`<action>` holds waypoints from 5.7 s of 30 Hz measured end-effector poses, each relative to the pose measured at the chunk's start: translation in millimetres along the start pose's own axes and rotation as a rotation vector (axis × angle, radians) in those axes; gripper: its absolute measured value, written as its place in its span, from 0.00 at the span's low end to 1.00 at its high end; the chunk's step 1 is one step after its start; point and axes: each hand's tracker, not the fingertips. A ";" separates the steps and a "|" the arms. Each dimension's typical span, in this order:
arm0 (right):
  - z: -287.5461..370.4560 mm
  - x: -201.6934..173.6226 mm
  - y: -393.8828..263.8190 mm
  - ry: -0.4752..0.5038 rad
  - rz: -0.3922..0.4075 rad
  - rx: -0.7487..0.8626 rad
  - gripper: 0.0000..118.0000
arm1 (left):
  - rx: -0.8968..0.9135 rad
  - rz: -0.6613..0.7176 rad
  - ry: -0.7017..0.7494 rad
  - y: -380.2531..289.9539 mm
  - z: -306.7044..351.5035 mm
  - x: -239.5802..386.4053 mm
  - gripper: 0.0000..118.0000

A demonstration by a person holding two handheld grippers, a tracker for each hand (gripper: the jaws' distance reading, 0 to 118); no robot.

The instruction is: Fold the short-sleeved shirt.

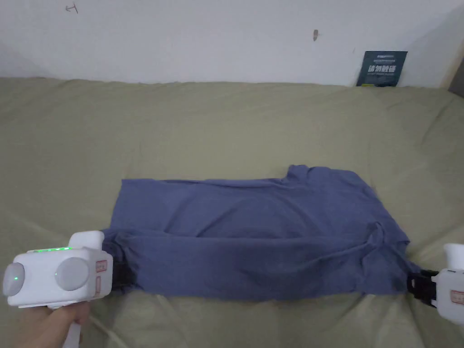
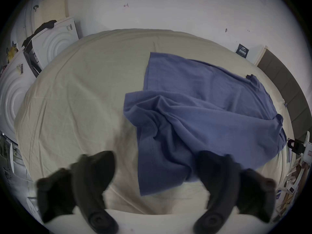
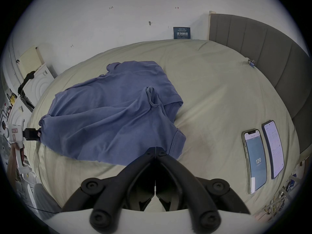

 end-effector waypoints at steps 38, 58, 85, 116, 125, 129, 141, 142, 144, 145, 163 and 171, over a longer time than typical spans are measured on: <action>79.8 20.3 -78.1 0.110 -0.091 -0.099 0.14 | -0.016 -0.018 -0.038 -94.2 86.3 -30.2 0.05; 153.6 14.2 -93.4 0.057 -0.112 0.019 1.00 | 0.210 -0.141 0.046 -127.6 150.5 -29.2 0.94; 31.3 1.3 25.4 -0.035 0.006 0.102 0.00 | 0.025 -0.045 0.043 61.0 -26.1 -9.7 0.97; -38.8 2.1 88.3 0.018 0.099 -0.161 0.02 | 0.010 -0.062 -0.055 51.6 -22.9 -1.3 0.00; 77.7 16.9 63.4 0.097 0.039 -0.010 0.02 | 0.110 -0.021 -0.132 26.7 61.1 -25.2 0.00; 119.4 21.3 31.2 0.110 0.043 0.035 0.02 | 0.145 -0.028 -0.149 -6.1 99.4 -37.2 0.00; 146.6 47.9 -91.0 0.102 0.065 0.019 0.02 | 0.093 -0.079 -0.174 -131.9 128.1 -61.4 0.00; 143.7 43.4 -101.0 0.098 0.068 -0.007 0.02 | 0.083 -0.073 -0.175 -139.7 123.2 -63.5 0.00; 133.2 48.1 -114.2 0.089 0.069 -0.056 0.02 | 0.043 -0.065 -0.175 -152.7 111.6 -64.9 0.00; 127.9 50.9 -119.5 0.083 0.067 -0.075 0.02 | 0.033 -0.058 -0.175 -155.6 106.3 -62.0 0.00; 189.2 -8.9 -92.7 0.066 -0.088 0.199 0.46 | 0.242 0.001 -0.145 -136.3 169.9 -57.5 0.00; 207.0 -67.7 -97.9 -0.060 -0.065 0.404 0.00 | 0.211 0.096 -0.236 -134.9 161.3 -82.8 0.00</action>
